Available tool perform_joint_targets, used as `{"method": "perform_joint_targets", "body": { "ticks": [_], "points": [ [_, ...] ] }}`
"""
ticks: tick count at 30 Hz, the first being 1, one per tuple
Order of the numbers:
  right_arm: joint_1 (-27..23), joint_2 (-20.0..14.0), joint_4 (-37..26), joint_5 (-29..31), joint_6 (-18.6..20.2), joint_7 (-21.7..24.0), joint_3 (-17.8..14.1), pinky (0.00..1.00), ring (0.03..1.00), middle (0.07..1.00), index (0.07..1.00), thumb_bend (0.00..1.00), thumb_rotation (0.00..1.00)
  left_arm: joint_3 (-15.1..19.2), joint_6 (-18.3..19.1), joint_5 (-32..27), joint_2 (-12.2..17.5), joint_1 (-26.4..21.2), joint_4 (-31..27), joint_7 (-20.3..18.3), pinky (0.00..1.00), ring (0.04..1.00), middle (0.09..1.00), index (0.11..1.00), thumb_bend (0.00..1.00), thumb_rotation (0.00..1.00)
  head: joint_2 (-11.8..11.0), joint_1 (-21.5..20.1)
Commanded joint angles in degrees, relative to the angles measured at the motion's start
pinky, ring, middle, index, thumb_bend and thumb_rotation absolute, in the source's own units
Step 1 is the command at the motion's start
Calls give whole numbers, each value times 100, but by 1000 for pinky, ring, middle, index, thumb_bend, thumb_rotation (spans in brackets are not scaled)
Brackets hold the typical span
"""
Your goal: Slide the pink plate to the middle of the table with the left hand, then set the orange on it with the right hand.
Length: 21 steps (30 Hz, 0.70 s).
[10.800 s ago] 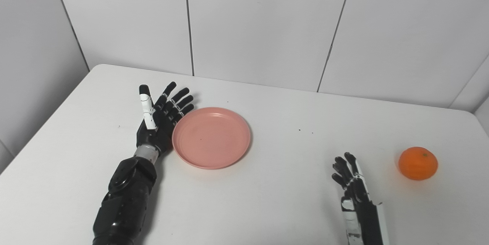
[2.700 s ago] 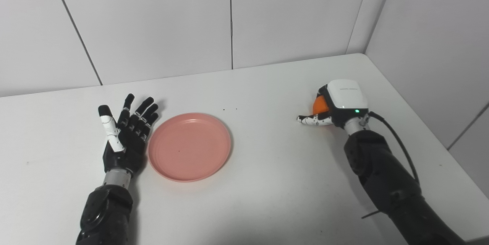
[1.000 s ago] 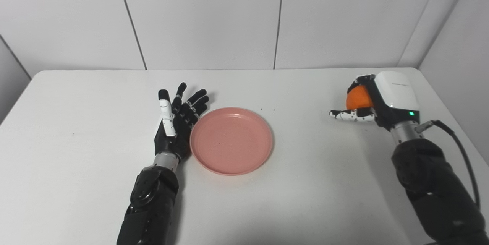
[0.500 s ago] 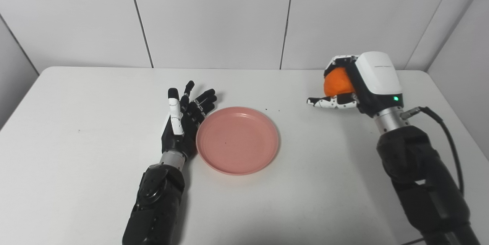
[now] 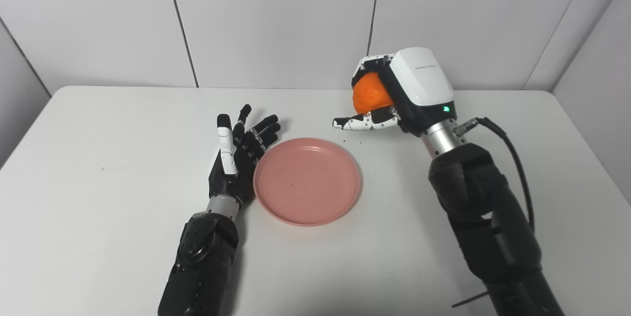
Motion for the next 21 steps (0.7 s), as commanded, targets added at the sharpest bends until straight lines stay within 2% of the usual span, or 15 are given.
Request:
{"method": "perform_joint_targets", "body": {
  "ticks": [1,6,8,10,13,14,16,17,21],
  "points": [
    [-385,94,-216,-104,131,-60,-13,55,99,154,184,659,301,18,444,10,37,272,208,108,880,793,753,1000,977,1000,2,-14],
    [-416,269,-208,-61,95,27,39,75,120,179,237,637,313,22,431,-22,39,227,277,69,904,795,759,1000,982,1000,-9,-52],
    [-422,326,-197,-46,71,72,80,69,113,168,206,659,251,27,435,-32,28,224,284,68,916,801,762,1000,987,1000,-9,-52],
    [-418,395,-189,-68,87,101,130,68,112,165,197,665,243,30,437,-31,19,224,289,77,911,803,764,1000,986,1000,-9,-52],
    [-416,524,-119,-137,128,118,228,97,139,189,240,666,281,22,446,-8,10,236,277,92,924,803,757,1000,989,1000,-9,-52],
    [-421,549,-103,-194,145,153,272,164,158,197,239,661,332,15,452,-3,10,244,261,89,931,804,757,1000,991,1000,18,-66],
    [-434,596,1,-286,110,197,387,182,170,206,247,649,357,10,450,-1,14,255,249,83,934,805,760,1000,992,1000,27,-70],
    [-437,616,58,-310,85,192,433,143,165,209,252,642,362,9,444,2,16,258,249,83,928,803,762,1000,992,1000,27,-70],
    [-438,702,302,-486,93,166,629,130,172,222,256,634,387,2,429,33,26,257,257,106,935,799,758,1000,988,1000,37,-69]
  ]
}}
